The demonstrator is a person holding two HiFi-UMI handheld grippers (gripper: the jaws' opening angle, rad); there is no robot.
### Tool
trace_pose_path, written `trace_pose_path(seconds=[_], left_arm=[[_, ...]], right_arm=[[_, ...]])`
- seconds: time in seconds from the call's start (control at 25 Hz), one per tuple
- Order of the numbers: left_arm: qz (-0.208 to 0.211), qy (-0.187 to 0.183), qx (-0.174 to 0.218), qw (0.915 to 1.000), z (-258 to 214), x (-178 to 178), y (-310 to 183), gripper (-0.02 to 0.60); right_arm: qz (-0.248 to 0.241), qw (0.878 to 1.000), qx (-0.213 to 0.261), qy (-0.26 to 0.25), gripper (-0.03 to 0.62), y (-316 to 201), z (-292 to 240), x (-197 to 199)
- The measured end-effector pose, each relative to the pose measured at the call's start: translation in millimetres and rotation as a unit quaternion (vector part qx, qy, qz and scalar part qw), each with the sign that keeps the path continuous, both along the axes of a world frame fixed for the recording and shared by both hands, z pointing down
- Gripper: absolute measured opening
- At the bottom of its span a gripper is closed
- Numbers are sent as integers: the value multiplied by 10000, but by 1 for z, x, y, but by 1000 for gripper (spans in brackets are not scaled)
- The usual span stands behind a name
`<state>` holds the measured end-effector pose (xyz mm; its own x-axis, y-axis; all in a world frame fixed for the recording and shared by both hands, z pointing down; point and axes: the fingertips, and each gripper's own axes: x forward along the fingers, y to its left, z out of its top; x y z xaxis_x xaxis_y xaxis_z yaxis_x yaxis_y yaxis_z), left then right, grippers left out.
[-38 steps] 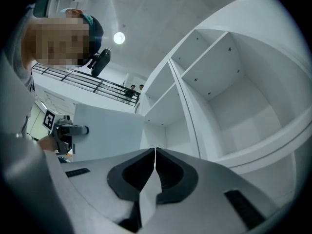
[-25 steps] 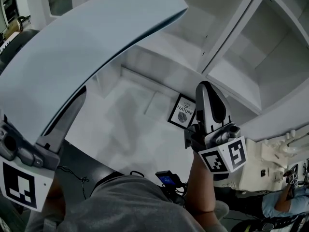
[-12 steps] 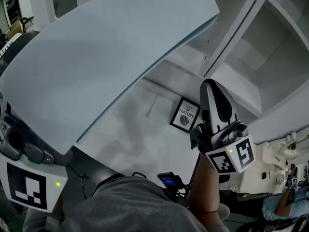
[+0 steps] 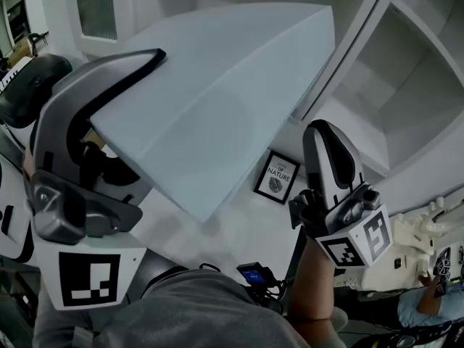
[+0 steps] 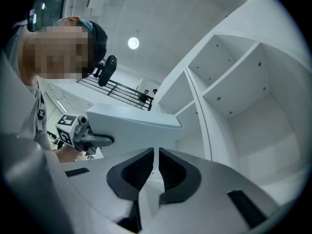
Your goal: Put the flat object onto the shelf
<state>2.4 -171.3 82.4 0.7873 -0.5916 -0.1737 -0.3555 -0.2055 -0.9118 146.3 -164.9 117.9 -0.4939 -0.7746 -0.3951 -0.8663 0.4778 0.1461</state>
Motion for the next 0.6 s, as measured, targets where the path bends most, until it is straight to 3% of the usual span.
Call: trace_pose_path(seconds=[0.16,0.6], left_arm=[[-183,-355,357,9986,10,12,-11,261],[-99,-801,307,9963,43,52,-41,262]], right_arm=[[-67,9999,34,-122,61,7,-2,2],[-493,9988,-72,16,133,9,-1,-13]])
